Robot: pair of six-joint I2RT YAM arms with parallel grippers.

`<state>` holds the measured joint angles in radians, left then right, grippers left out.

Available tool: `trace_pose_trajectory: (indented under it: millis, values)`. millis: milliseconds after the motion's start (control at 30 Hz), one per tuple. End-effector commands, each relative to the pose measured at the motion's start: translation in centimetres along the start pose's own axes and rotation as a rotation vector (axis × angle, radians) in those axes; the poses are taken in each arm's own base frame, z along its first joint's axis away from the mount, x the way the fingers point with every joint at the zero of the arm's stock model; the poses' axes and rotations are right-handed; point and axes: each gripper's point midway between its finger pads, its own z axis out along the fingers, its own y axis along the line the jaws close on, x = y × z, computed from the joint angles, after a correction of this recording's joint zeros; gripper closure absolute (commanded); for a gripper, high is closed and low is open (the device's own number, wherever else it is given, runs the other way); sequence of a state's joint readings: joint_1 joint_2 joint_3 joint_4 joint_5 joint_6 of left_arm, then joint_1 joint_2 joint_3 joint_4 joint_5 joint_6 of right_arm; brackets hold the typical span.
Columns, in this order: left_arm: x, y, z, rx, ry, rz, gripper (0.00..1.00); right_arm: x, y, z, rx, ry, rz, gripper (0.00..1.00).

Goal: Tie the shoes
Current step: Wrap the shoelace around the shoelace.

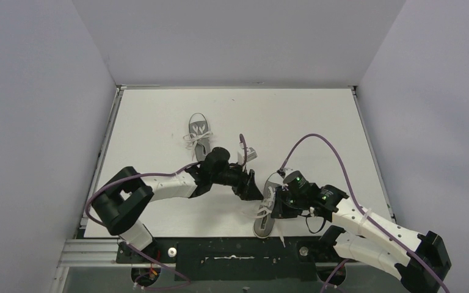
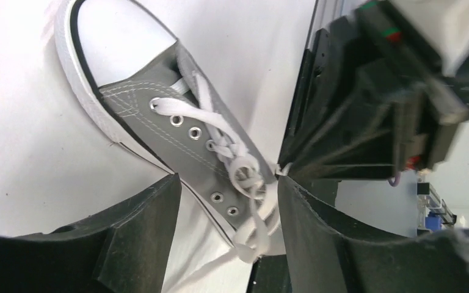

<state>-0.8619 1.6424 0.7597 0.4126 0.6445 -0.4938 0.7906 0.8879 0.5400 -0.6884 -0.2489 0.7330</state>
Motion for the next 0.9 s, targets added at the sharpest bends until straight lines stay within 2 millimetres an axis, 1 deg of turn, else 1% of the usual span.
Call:
trace_pose_trajectory:
  millis: [0, 67, 167, 300, 400, 533, 600, 667, 800, 867]
  values:
    - [-1.5, -1.1, 1.7, 0.099, -0.020, -0.076, 0.45, -2.7, 1.6, -1.0, -0.033, -0.079, -0.017, 0.89]
    - [-1.0, -1.5, 1.9, 0.123, -0.018, -0.088, 0.46, -2.8, 1.6, -1.0, -0.031, -0.082, -0.018, 0.89]
    - [0.1, -1.5, 1.8, 0.127, -0.011, -0.079, 0.45, -3.0, 1.7, -0.9, -0.035, -0.085, -0.012, 0.89]
    - [0.0, -3.2, 2.0, 0.228, -0.029, -0.092, 0.46, -3.2, 1.9, -0.9, -0.041, -0.093, -0.004, 0.89]
    - [0.4, -4.0, 2.2, 0.261, -0.006, -0.079, 0.51, -3.0, 1.8, -0.9, -0.035, -0.084, -0.006, 0.89]
    - [-0.4, -4.7, 1.6, 0.275, -0.032, -0.053, 0.58, -3.2, 1.8, -1.1, -0.032, -0.088, -0.010, 0.89]
    - [-0.8, -5.0, 1.3, 0.282, -0.042, -0.042, 0.64, -3.3, 1.9, -1.1, -0.035, -0.094, -0.012, 0.89]
    - [-1.1, -5.5, 1.1, 0.291, -0.049, -0.034, 0.66, -3.5, 2.1, -1.1, -0.038, -0.094, -0.011, 0.89]
    - [-0.5, -6.5, 1.1, 0.320, -0.019, -0.023, 0.70, -3.8, 2.3, -1.0, -0.043, -0.098, -0.012, 0.89]
    - [-0.2, -6.2, 0.9, 0.312, -0.012, -0.022, 0.71, -3.9, 2.3, -1.0, -0.045, -0.097, -0.011, 0.89]
